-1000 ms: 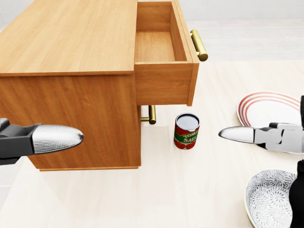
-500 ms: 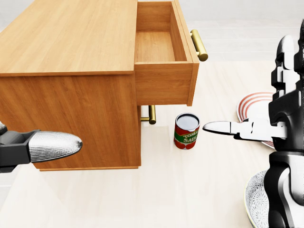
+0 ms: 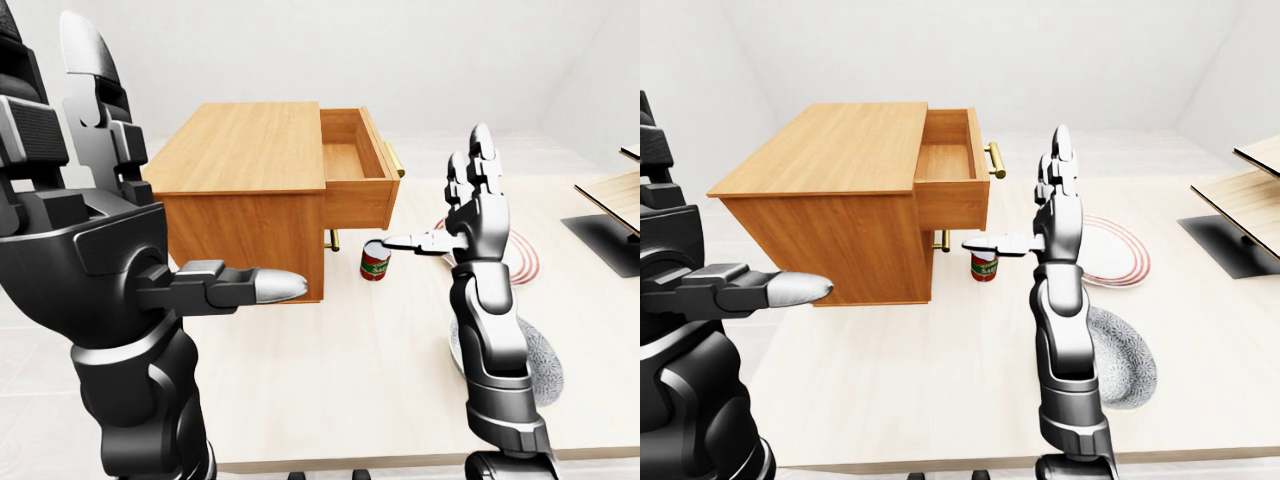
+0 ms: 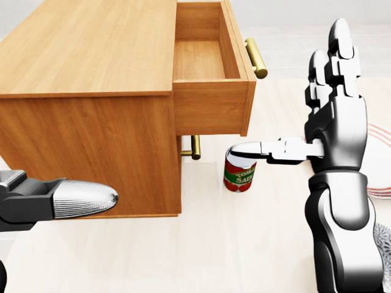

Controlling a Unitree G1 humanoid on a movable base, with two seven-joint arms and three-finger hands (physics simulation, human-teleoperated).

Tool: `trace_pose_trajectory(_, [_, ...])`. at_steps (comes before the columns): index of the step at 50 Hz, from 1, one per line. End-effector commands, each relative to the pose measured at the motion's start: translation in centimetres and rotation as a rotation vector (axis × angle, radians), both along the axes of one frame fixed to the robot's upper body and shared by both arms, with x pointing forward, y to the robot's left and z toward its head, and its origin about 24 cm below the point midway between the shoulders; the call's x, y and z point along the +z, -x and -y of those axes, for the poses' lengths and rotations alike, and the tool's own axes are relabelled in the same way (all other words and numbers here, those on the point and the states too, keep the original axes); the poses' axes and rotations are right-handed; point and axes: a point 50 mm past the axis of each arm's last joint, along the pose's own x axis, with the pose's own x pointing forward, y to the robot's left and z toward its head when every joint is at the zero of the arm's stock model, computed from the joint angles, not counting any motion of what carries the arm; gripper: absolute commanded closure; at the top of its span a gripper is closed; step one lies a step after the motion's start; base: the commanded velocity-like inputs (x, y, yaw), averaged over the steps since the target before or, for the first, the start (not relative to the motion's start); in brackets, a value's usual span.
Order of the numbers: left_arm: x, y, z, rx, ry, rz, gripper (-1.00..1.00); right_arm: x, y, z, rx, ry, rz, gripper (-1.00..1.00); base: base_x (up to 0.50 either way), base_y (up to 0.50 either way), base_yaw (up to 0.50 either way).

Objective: Close the top drawer of the cabinet.

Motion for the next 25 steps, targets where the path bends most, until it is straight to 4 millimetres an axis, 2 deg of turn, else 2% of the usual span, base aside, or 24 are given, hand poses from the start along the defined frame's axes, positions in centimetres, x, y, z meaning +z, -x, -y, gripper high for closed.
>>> trace_pose_trajectory(1, [0.3, 0.1, 0.1, -0.004, -0.005, 0.018, -1.00, -0.5, -1.3, -1.2, 0.033, 0.010, -0.044, -1.00, 0.00, 0.00, 0.00])
trace_pose_trajectory(9, [0.9, 0.4, 0.1, -0.007, -0.009, 0.054, -1.00, -0.8, -1.1, -1.2, 0.030, 0.005, -0.051, -1.00, 0.00, 0.00, 0.00])
trace_pose_trajectory(11, [1.2, 0.2, 0.1, -0.010, -0.002, 0.070, -1.00, -0.3, -0.9, -1.0, 0.018, -0.007, -0.027, -1.00, 0.00, 0.00, 0.00])
trace_pose_trajectory(12, [2.3, 0.1, 0.2, -0.021, 0.006, 0.120, -1.00, 0.4, -0.4, -1.0, 0.013, 0.030, 0.008, -1.00, 0.00, 0.00, 0.00])
trace_pose_trajectory(25, [2.4, 0.1, 0.2, -0.025, 0.011, 0.121, -1.00, 0.4, -0.4, -1.0, 0.013, 0.032, 0.012, -1.00, 0.00, 0.00, 0.00])
